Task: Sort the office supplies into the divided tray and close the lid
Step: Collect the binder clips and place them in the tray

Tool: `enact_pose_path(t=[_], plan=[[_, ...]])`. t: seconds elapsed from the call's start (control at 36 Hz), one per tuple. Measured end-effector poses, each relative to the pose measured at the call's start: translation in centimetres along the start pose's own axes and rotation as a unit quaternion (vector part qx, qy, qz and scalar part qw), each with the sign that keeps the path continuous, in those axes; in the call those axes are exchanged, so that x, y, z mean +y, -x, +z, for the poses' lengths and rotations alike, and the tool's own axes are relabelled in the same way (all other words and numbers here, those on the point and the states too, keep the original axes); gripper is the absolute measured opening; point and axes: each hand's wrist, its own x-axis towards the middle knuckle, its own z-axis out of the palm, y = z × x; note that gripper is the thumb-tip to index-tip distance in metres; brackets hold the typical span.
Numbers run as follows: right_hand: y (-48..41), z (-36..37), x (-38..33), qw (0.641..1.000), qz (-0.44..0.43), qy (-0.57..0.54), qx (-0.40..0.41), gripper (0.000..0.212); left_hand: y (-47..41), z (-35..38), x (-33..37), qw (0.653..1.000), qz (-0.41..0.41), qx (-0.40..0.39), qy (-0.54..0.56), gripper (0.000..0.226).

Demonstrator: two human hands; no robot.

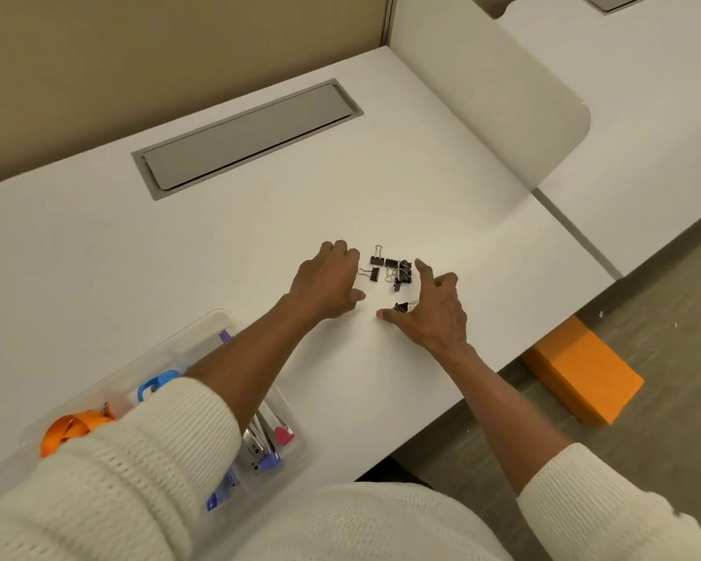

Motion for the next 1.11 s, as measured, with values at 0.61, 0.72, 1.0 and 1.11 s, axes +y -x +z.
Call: enact_pose_path(t=[0.61, 0.72, 1.0, 1.11], plan=[[-4.8, -0.3, 0.3, 0.998, -0.029, -0.061, -0.004, 0.033, -6.5, 3.6, 2.8, 0.993, 0.061, 0.02, 0.102, 0.042], [-4.6, -0.3, 0.5, 0.997, -0.012, -0.079, 0.016, 0.027, -6.3, 3.8, 3.5, 0.993, 0.061, 0.043, 0.086, 0.024], [-4.6, -0.4, 1.2, 0.988, 0.017, -0.151, 0.028, 0.02, -5.2, 3.1, 5.4, 0.992, -0.022, 0.035, 0.116, 0.028], [-4.8, -0.4, 1.5, 0.983, 0.034, -0.177, 0.028, 0.024, -5.2, 2.7, 5.8, 0.994, -0.027, 0.019, 0.1, 0.032]])
